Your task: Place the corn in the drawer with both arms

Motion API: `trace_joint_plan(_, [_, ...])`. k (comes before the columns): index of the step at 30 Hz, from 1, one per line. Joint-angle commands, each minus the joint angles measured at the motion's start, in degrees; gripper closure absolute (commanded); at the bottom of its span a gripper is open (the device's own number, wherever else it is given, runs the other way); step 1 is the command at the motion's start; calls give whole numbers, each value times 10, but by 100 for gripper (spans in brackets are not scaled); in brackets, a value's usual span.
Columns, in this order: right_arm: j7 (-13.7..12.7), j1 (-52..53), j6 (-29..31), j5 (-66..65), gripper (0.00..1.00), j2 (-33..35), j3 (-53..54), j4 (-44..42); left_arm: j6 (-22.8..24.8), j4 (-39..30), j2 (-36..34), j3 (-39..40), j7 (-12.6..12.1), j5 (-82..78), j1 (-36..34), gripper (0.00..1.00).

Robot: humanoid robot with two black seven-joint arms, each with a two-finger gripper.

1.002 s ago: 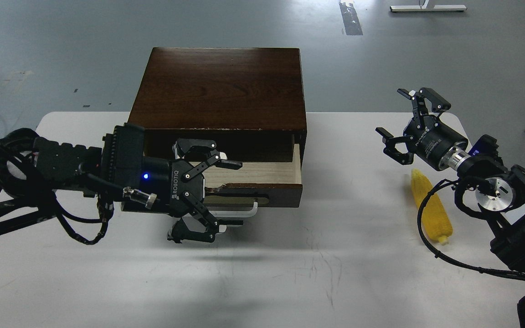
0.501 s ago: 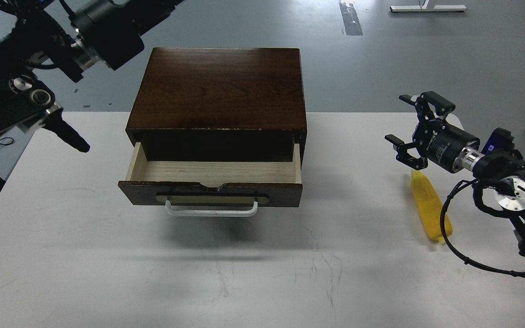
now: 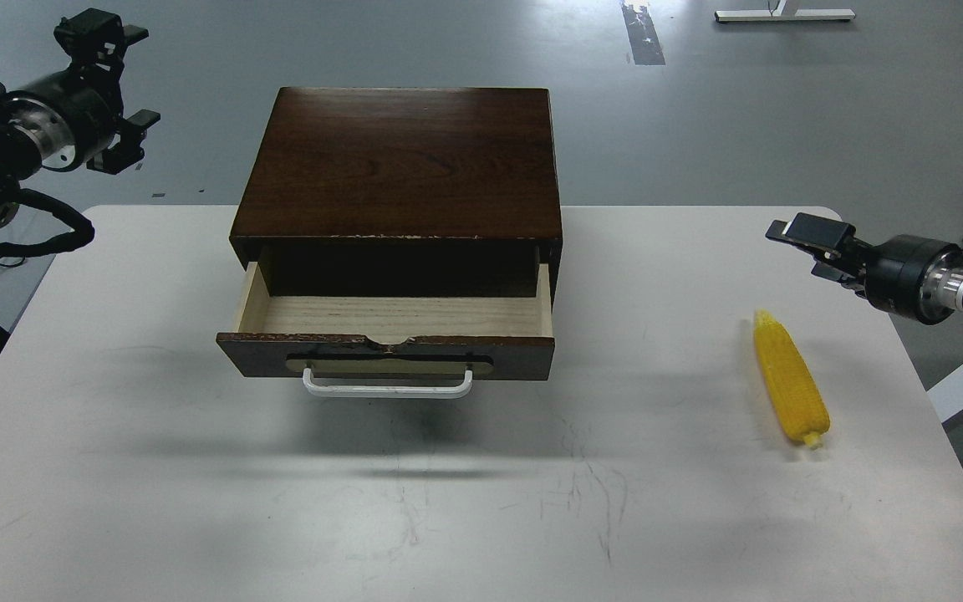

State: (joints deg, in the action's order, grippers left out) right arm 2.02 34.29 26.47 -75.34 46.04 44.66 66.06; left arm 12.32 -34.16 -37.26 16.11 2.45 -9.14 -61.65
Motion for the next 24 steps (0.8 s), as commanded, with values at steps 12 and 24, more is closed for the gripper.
trace_joint_plan(12, [2, 2, -7, -148, 0, 30, -113, 40, 3, 1, -10, 9, 6, 3, 48, 2])
trace_joint_plan(24, [-1, -5, -7, -167, 6, 22, -151, 26, 3, 0, -7, 9, 8, -2, 67, 2])
